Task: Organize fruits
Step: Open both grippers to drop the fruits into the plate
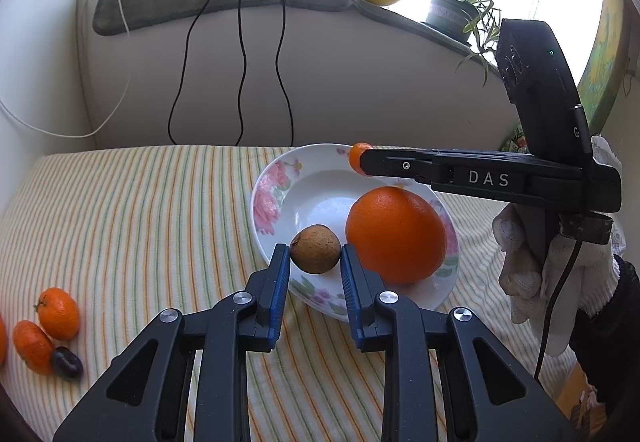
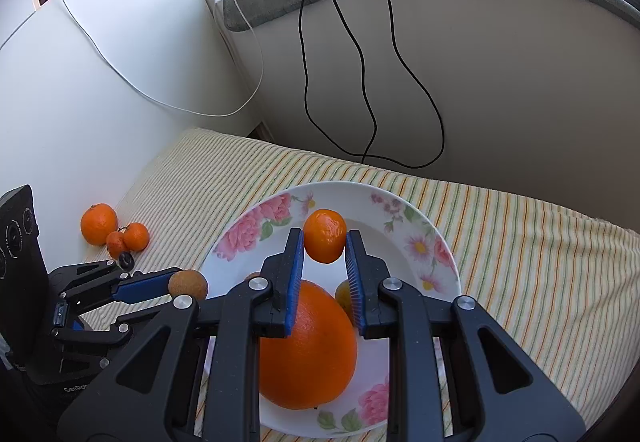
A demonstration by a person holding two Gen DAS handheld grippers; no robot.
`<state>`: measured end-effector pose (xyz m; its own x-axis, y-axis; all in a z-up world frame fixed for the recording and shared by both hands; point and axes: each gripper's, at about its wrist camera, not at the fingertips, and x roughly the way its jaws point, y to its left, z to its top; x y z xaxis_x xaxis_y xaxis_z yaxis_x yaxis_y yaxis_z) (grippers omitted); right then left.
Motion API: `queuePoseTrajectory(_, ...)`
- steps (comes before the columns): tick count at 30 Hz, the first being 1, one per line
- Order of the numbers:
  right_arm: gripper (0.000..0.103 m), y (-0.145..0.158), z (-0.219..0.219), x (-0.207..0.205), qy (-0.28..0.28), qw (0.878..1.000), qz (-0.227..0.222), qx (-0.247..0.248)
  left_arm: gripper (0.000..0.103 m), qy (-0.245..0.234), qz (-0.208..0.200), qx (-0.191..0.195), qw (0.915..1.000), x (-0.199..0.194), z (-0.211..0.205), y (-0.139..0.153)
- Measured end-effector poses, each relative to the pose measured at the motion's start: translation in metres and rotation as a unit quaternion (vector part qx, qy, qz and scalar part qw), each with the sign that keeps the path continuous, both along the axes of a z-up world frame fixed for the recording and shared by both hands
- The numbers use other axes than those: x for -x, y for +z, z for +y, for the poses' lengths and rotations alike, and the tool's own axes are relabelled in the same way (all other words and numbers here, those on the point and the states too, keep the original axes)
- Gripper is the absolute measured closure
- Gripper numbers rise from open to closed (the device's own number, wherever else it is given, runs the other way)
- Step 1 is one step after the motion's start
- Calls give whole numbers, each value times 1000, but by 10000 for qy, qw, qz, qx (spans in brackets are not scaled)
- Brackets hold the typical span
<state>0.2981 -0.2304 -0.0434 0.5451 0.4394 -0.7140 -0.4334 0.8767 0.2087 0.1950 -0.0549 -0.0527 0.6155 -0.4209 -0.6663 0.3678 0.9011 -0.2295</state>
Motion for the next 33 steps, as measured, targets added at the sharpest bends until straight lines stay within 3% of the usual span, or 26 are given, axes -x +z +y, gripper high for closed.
queuePoseTrajectory(4,81,-1,-1,0,-18,10000,1,-11,78,-32,12,-32,10000,-1,-1,0)
queuePoseTrajectory(8,80,-2,-1,0,-35,10000,10,0,64,9,-1,-30,10000,0,-1,0)
queuePoseTrajectory(9,76,-2,-1,1,-35,10000,2,2,64,9,-8,-33,10000,1,-1,1)
queuePoseTrajectory(10,65,-1,-1,2,-44,10000,-25,10,61,20,-16,-45,10000,1,-1,1)
queuePoseTrajectory(13,40,3,-2,5,-95,9998,-170,18,48,59,-71,-68,9999,2,0,2)
queuePoseTrajectory(17,24,8,-3,9,-132,9995,-286,-21,33,143,-125,-110,9998,3,0,4)
queuePoseTrajectory(19,19,10,-3,11,-141,9993,-340,-39,32,178,-143,-136,9996,2,0,4)
queuePoseTrajectory(33,14,19,0,20,-111,9991,-417,-17,32,230,-213,-185,9993,11,5,10)
